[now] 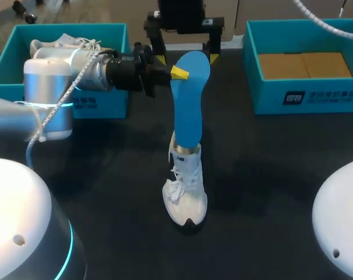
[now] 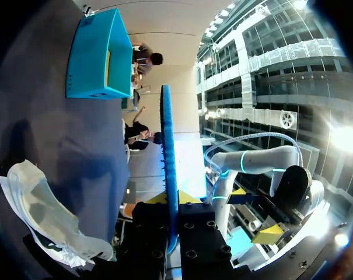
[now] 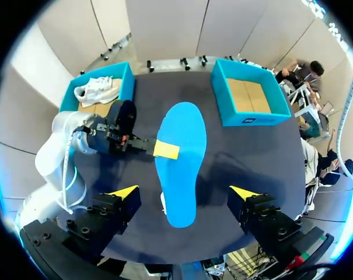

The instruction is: Take the shoe out of the shoebox, open the shoe tongue, remove and reinsert the insole, then place the shoe into the shoebox

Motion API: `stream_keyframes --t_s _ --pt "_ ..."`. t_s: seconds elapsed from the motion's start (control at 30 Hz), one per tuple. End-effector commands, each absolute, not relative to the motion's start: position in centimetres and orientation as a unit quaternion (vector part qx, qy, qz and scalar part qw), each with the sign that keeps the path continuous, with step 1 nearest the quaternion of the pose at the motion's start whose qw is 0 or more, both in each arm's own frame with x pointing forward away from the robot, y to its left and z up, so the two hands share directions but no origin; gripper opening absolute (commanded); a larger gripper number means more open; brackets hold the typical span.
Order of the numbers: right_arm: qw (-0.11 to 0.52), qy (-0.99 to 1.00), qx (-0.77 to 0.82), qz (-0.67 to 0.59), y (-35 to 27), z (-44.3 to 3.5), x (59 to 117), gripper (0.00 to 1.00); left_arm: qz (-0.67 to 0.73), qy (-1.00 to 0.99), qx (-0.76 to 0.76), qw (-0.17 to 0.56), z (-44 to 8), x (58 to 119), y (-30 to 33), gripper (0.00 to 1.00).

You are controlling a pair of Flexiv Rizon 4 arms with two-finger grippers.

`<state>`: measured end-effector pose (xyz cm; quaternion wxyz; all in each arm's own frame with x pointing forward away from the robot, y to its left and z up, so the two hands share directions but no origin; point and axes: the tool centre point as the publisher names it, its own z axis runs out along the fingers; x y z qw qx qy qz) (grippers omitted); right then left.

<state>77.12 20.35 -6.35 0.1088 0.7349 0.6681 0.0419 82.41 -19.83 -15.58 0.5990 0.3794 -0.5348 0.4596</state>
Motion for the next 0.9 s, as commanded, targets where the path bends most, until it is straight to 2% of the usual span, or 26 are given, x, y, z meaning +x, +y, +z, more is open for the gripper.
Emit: stream_keyframes --t_s 0.03,0.4,0.7,0.9 --pt "0.109 0.668 0.735 0.042 20.3 -6.4 77.2 1.0 0.459 -0.536 0.38 0.599 -15.6 82.4 -19.8 0.0" --pt "0.109 0.668 0.735 0.042 20.3 -6.4 77.2 1.0 0.459 -0.536 0.38 0.599 -15.6 82.4 -19.8 0.0" --pt "0.062 0.66 0.744 0.08 19.5 -6.6 77.2 1.0 0.459 -0.536 0.38 0.599 -15.6 82.4 -19.8 0.0" --pt "0.058 0.657 0.746 0.087 18.6 -6.5 77.1 1.0 0.459 -0.536 0.38 0.599 -15.6 82.4 -19.8 0.0"
